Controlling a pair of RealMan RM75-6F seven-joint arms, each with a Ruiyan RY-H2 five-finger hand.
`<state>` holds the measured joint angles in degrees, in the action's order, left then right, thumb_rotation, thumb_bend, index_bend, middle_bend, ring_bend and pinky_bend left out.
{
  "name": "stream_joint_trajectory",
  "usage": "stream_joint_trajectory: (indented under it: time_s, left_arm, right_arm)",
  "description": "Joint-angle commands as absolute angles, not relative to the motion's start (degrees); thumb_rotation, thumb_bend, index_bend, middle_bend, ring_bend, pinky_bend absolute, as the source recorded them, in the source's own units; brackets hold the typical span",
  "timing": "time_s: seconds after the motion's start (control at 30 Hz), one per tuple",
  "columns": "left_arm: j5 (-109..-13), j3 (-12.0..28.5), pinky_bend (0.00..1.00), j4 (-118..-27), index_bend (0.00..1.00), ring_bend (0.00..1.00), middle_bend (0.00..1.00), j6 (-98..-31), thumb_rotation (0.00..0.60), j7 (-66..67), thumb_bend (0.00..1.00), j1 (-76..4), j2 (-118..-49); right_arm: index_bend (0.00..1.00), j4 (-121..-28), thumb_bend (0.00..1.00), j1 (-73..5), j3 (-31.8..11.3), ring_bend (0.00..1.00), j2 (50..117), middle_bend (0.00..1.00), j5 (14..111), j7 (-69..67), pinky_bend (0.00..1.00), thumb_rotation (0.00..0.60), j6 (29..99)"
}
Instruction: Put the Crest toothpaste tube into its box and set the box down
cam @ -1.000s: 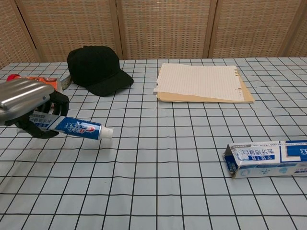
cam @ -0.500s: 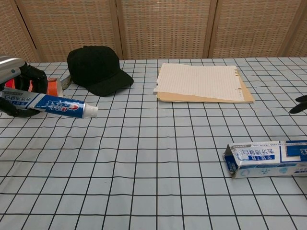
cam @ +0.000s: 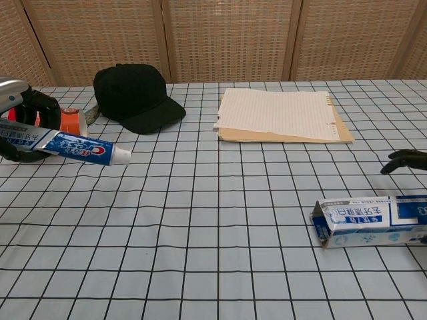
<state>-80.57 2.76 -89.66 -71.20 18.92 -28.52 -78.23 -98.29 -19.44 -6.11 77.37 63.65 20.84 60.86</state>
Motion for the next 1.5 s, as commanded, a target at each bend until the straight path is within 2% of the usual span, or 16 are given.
stream_joint_trajectory:
  time_s: [0.03,0.13,0.23,0.3,0.43,0.47,0.57,0.83,1.07,1.5]
  left_arm:
    - [-80.65,2.85,0.46,-89.59,0.89,0.55,0.59,-71.16,0.6,19.05,0.42,-28.45,-78.33]
    - [-80.75,3.08,0.46,-89.75,0.89,0.54,0.59,-71.21,0.6,19.17,0.42,-28.35,-78.41]
    - [-80.99,3.31,0.46,-90.03,0.89,0.55,0.59,-71.49,0.6,19.19,0.42,-28.19,-78.35]
    - [-81.22,3.48,0.46,-90.12,0.89,0.54,0.59,-71.72,0.6,19.09,0.42,-28.11,-78.28]
    - [-81.99,3.89,0.46,-89.88,0.89,0.55,0.59,-72.4,0.6,17.5,0.42,-27.88,-78.3]
    - [-82.16,3.97,0.46,-89.77,0.89,0.54,0.59,-72.53,0.6,17.19,0.42,-27.84,-78.32]
    - [-82.61,4.15,0.46,-89.47,0.89,0.55,0.59,-72.72,0.6,16.0,0.42,-27.75,-78.44]
    - [-84.83,5.12,0.48,-87.65,0.89,0.55,0.6,-74.27,0.6,11.34,0.42,-27.85,-79.54]
    - [-84.55,7.95,0.48,-88.47,0.89,0.55,0.6,-73.79,0.6,7.15,0.42,-29.4,-79.04]
    - [-77.48,15.66,0.48,-97.8,0.89,0.55,0.6,-65.65,0.6,5.9,0.42,-35.21,-70.93]
  right_arm:
    - [0.25,-97.35,0.14,-19.85,-5.96,0.0,77.99,0.01,62.78,20.4,0.03,0.6,60.26]
    - [0.27,-95.67,0.14,-20.38,-5.95,0.0,78.95,0.04,61.62,19.46,0.06,0.6,59.21]
    - [0.35,-93.6,0.15,-20.73,-6.36,0.05,80.33,0.12,61.66,18.17,0.14,0.6,59.42]
    - [0.44,-92.49,0.16,-20.82,-6.49,0.15,81.11,0.21,61.88,17.26,0.24,0.6,59.6]
    - [0.65,-90.29,0.17,-20.72,-6.6,0.44,82.8,0.45,62.82,15.01,0.49,0.6,60.38]
    - [0.69,-89.94,0.17,-20.7,-6.49,0.5,83.04,0.49,63.01,14.64,0.53,0.6,60.39]
    - [0.75,-89.55,0.17,-20.71,-6.37,0.58,83.34,0.55,63.07,13.26,0.57,0.6,59.96]
    - [0.77,-91.83,0.18,-21.18,-7.61,0.6,82.21,0.58,64.54,8.71,0.61,0.6,59.68]
    - [0.77,-95.53,0.18,-23.07,-10.36,0.6,79.87,0.58,63.92,6.35,0.61,0.6,58.42]
    - [0.77,-97.76,0.18,-27.96,-15.63,0.6,77.2,0.58,58.82,3.85,0.61,0.6,54.58]
